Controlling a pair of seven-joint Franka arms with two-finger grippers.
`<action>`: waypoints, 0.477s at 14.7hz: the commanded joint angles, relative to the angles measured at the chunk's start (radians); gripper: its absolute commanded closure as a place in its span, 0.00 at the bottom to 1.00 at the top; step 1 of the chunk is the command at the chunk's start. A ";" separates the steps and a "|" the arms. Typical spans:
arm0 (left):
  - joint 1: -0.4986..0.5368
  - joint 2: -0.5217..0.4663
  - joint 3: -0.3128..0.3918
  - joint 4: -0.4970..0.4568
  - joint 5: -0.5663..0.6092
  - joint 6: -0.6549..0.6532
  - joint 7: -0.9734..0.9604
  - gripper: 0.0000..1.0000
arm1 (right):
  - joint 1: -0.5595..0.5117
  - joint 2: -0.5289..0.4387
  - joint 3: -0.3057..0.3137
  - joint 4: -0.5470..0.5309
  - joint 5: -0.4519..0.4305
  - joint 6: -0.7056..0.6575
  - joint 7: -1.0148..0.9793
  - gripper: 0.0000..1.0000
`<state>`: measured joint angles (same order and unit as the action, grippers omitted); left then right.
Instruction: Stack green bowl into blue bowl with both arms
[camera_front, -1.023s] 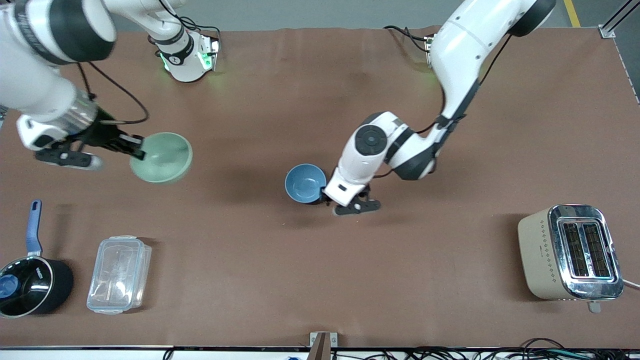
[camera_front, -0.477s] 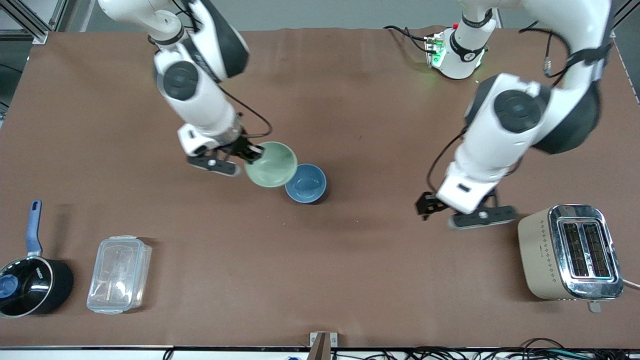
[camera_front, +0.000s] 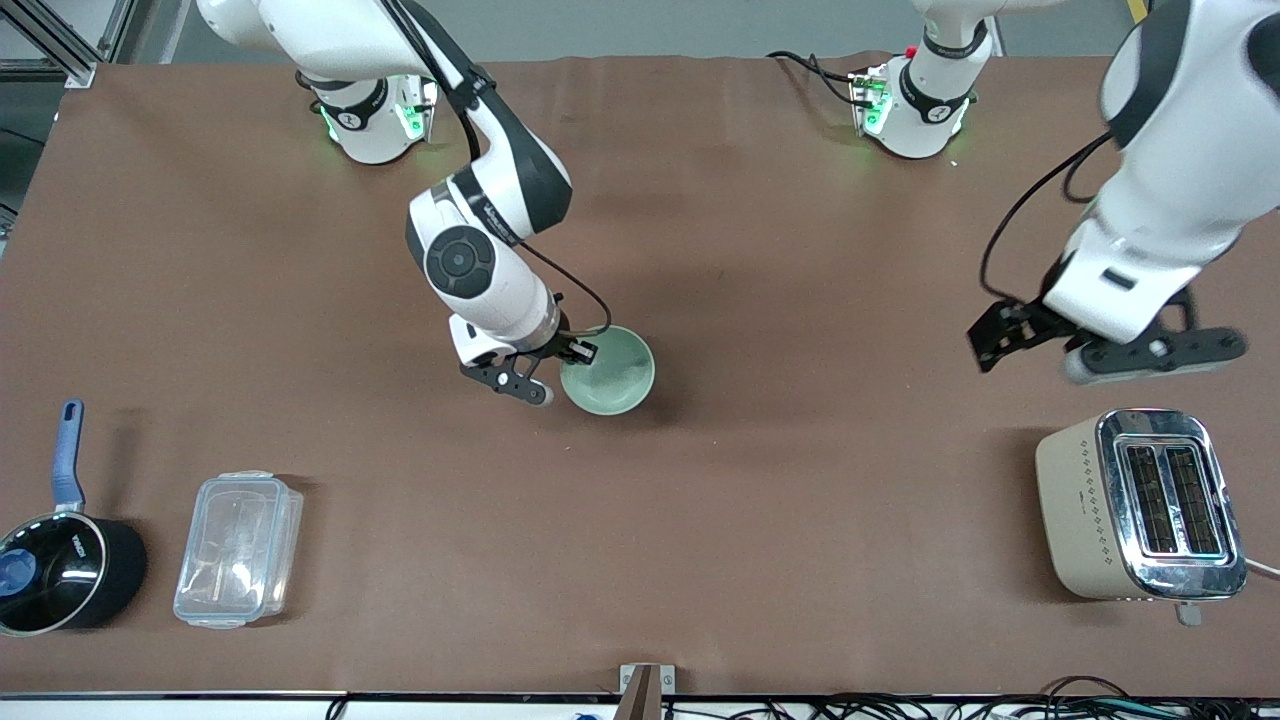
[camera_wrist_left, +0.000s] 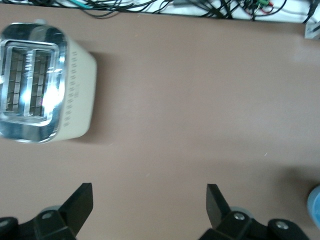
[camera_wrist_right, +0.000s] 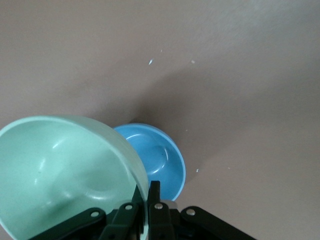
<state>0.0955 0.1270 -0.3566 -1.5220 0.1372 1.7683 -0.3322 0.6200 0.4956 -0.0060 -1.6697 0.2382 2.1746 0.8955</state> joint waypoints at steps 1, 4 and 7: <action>0.021 -0.084 0.002 -0.032 -0.024 -0.079 0.068 0.00 | 0.044 0.008 -0.006 -0.017 0.023 0.010 0.003 1.00; 0.043 -0.135 0.022 -0.037 -0.040 -0.141 0.117 0.00 | 0.053 0.021 -0.006 -0.047 0.023 0.014 -0.001 1.00; -0.068 -0.161 0.215 -0.040 -0.102 -0.229 0.241 0.00 | 0.061 0.023 -0.006 -0.062 0.023 0.045 -0.001 1.00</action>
<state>0.0856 0.0038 -0.2544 -1.5320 0.0833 1.5767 -0.1649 0.6724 0.5309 -0.0058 -1.7060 0.2407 2.1965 0.8965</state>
